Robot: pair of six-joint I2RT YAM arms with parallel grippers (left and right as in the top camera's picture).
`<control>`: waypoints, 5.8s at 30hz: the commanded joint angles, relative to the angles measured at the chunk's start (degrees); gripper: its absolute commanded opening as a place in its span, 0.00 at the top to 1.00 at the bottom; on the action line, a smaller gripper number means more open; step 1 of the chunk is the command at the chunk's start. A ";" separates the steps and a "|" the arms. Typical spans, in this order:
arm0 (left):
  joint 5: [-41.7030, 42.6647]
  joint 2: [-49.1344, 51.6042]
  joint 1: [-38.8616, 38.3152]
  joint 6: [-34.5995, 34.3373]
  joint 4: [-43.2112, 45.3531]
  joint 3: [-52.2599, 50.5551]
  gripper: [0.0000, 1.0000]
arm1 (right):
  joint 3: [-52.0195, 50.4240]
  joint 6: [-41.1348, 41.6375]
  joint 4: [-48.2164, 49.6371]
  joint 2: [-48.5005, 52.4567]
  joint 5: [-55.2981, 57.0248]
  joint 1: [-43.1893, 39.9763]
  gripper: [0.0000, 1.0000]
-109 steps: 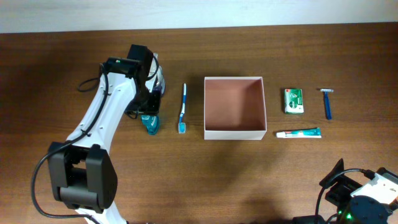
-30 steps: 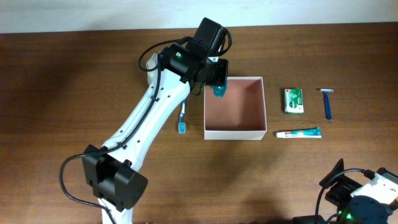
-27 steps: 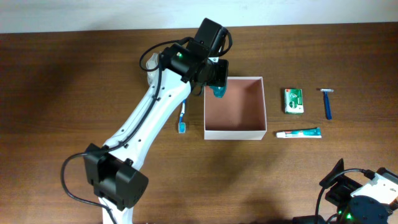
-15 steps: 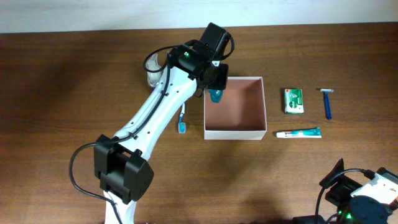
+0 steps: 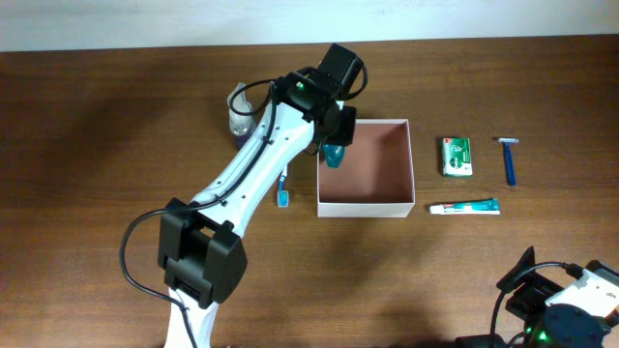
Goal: Pack container
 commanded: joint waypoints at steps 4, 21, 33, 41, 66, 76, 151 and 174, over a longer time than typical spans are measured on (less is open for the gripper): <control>-3.28 -0.59 -0.39 -0.61 0.55 2.25 0.70 | 0.68 0.28 0.15 -0.44 0.07 0.42 0.01; -6.19 0.13 -0.76 -0.61 1.18 2.25 0.69 | 0.68 0.31 0.17 -0.44 0.07 0.42 0.01; -6.19 1.70 -0.76 -0.59 2.49 2.25 0.69 | 0.68 0.28 0.15 -0.44 0.07 0.42 0.01; -6.21 2.38 -0.76 -0.61 2.49 2.25 0.69 | 0.68 0.28 0.15 -0.44 0.07 0.42 0.01; -6.95 2.43 -0.70 -0.50 4.44 2.78 0.41 | 0.68 0.28 0.17 -0.44 0.07 0.42 0.01; -7.74 2.25 0.59 6.01 1.66 18.08 0.33 | 0.68 0.28 0.17 -0.44 0.07 0.42 0.01; -1.60 21.79 21.20 19.78 -27.26 37.99 0.09 | 0.68 0.28 0.15 -0.44 0.07 0.42 0.01; -0.09 23.82 22.29 19.76 -26.05 36.87 0.09 | 0.68 0.28 0.17 -0.44 0.07 0.42 0.01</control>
